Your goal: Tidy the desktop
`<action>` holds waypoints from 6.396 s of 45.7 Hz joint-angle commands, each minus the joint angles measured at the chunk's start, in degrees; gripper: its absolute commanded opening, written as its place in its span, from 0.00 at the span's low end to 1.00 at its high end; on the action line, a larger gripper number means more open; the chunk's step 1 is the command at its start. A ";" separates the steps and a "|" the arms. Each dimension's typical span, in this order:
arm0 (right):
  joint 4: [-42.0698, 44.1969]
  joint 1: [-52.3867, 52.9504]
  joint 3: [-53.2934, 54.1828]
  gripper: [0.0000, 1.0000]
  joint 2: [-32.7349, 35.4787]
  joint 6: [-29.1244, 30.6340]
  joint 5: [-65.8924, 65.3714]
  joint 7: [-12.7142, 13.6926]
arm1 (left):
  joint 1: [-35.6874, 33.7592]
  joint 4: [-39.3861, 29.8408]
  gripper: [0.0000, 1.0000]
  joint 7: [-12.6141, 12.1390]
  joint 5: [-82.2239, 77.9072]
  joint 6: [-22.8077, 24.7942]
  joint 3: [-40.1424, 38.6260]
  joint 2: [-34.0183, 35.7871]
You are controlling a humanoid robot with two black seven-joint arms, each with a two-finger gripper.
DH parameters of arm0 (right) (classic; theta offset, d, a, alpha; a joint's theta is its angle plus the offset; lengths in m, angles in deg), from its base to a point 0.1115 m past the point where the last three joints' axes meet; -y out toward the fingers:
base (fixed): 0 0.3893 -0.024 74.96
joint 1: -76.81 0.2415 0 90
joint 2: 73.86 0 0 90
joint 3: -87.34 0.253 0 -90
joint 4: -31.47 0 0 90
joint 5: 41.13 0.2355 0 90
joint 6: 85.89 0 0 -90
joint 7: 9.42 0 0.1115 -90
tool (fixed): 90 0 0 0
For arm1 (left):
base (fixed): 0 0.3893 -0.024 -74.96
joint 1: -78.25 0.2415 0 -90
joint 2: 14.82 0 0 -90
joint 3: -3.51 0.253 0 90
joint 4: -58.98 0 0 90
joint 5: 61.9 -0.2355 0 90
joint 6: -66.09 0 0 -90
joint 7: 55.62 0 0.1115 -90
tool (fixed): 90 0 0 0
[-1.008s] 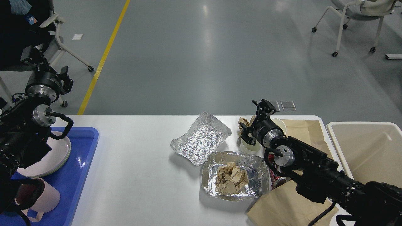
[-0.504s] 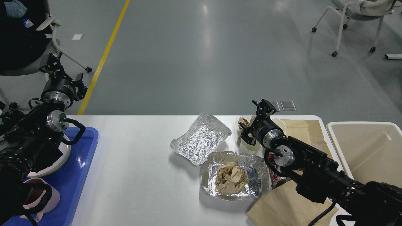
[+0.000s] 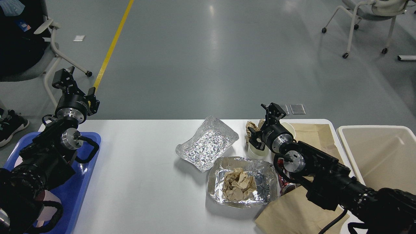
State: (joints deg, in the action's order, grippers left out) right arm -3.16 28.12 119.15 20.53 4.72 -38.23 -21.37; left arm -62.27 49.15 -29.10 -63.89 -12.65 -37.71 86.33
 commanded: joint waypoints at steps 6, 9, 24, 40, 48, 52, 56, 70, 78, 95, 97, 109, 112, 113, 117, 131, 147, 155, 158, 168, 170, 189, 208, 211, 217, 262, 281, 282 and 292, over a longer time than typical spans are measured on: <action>0.00 0.00 0.00 1.00 0.00 0.00 0.00 0.00 | 0.86 -0.01 0.96 4.78 -0.03 -0.01 0.00 -1.92; 0.00 0.00 0.00 1.00 0.00 0.00 0.00 0.00 | 0.95 -0.01 0.96 4.86 -0.11 -0.01 0.00 -2.01; 0.00 0.00 0.00 1.00 0.00 0.00 0.00 0.00 | 1.92 -0.01 0.96 6.62 -0.11 0.08 0.00 -3.15; 0.00 0.00 0.00 1.00 0.00 0.00 0.00 0.00 | 2.00 -0.01 0.96 9.35 -0.03 0.08 0.00 -3.33; 0.00 0.00 0.00 1.00 0.00 0.00 0.00 0.00 | 2.00 -0.01 0.96 9.35 -0.03 0.08 0.00 -3.33; 0.00 0.00 0.00 1.00 0.00 0.00 0.00 0.00 | 2.09 -0.01 0.96 9.35 -0.03 0.08 0.00 -3.33; 0.00 0.00 0.00 1.00 0.00 0.00 0.00 0.00 | 2.00 -0.01 0.96 9.35 -0.03 0.08 0.00 -3.33; 0.00 0.00 0.00 1.00 0.00 0.00 0.00 0.00 | 2.00 -0.01 0.96 9.35 -0.03 0.08 0.00 -3.33; 0.00 0.00 0.00 1.00 0.00 0.00 0.00 0.00 | 2.00 -0.01 0.96 9.35 -0.03 0.08 0.00 -3.33; 0.00 0.00 0.00 1.00 0.00 0.00 0.00 0.00 | 2.00 -0.01 0.96 9.35 -0.03 0.08 0.00 -3.33; 0.00 0.00 0.00 1.00 0.00 0.00 0.00 0.00 | 2.00 -0.01 0.96 9.35 -0.03 0.08 0.00 -3.33; 0.00 0.00 0.00 1.00 0.00 0.00 0.00 0.00 | 2.00 -0.01 0.96 9.35 -0.03 0.08 0.00 -3.33; 0.00 0.00 0.00 1.00 0.00 0.00 0.00 0.00 | 2.01 -0.01 0.96 9.35 -0.03 0.08 0.00 -3.33; 0.00 0.00 0.00 1.00 0.00 0.00 0.00 0.00 | 2.00 -0.01 0.96 9.35 -0.03 0.08 0.00 -3.33; 0.09 0.17 0.18 1.00 -0.09 -0.35 0.00 0.00 | 2.00 -0.01 0.96 9.35 -0.03 0.08 0.00 -3.33; -0.09 1.58 0.09 1.00 0.26 -0.18 0.27 0.61 | 2.01 -0.01 0.96 9.35 -0.03 0.08 0.00 -3.33; 0.18 5.10 0.79 1.00 4.13 -0.18 0.27 0.61 | 2.09 -0.01 0.96 9.35 -0.03 0.08 0.00 -3.33; 0.18 5.10 0.88 1.00 5.71 -0.18 0.27 0.61 | 2.00 -0.01 0.96 9.35 -0.03 0.08 0.00 -3.33; 0.18 5.10 0.88 1.00 5.80 -0.18 0.27 0.61 | 2.09 -0.01 0.96 9.35 -0.03 0.08 0.00 -3.33; 0.18 4.92 0.88 1.00 5.80 -0.18 0.27 0.61 | 2.00 -0.01 0.96 9.35 -0.03 0.08 0.00 -3.33; 0.18 4.92 0.88 1.00 5.89 -0.18 0.27 0.61 | 2.00 -0.01 0.96 9.35 -0.03 0.08 0.00 -3.33; 1.40 4.22 2.28 1.00 8.96 -0.35 0.35 0.70 | 2.00 -0.01 0.96 9.35 -0.11 0.08 0.00 -3.33; 3.08 3.69 2.20 1.00 9.05 0.09 0.71 0.00 | 2.00 -0.01 0.96 9.35 -0.03 0.08 0.00 -3.33; 3.25 4.30 2.11 1.00 9.40 0.00 0.71 0.00 | 2.09 -0.01 0.96 9.35 -0.03 0.08 0.00 -3.33; 3.16 4.92 2.11 1.00 9.58 -0.26 0.71 0.00 | 2.01 -0.01 0.96 9.35 -0.03 0.08 0.00 -3.33; -0.97 23.71 -44.00 1.00 20.65 18.54 -5.53 2.63 | 2.09 -0.01 0.96 9.35 -0.03 0.08 0.00 -3.33; -1.67 37.87 -64.94 1.00 19.07 30.67 -9.57 13.53 | 2.09 -0.01 0.96 9.35 -0.11 0.08 0.00 -3.33; -1.93 38.75 -66.08 1.00 18.81 30.94 -10.19 13.53 | 2.01 -0.01 0.96 9.35 -0.03 0.08 0.00 -3.33; -7.82 48.59 -79.08 1.00 14.77 34.72 -13.88 14.41 | 2.01 -0.01 0.96 9.35 -0.03 0.08 0.00 -3.33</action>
State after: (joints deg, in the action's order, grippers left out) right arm -7.78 71.70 47.29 37.88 37.98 -51.10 -7.60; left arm -60.24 49.14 -19.76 -63.94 -12.57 -37.71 83.00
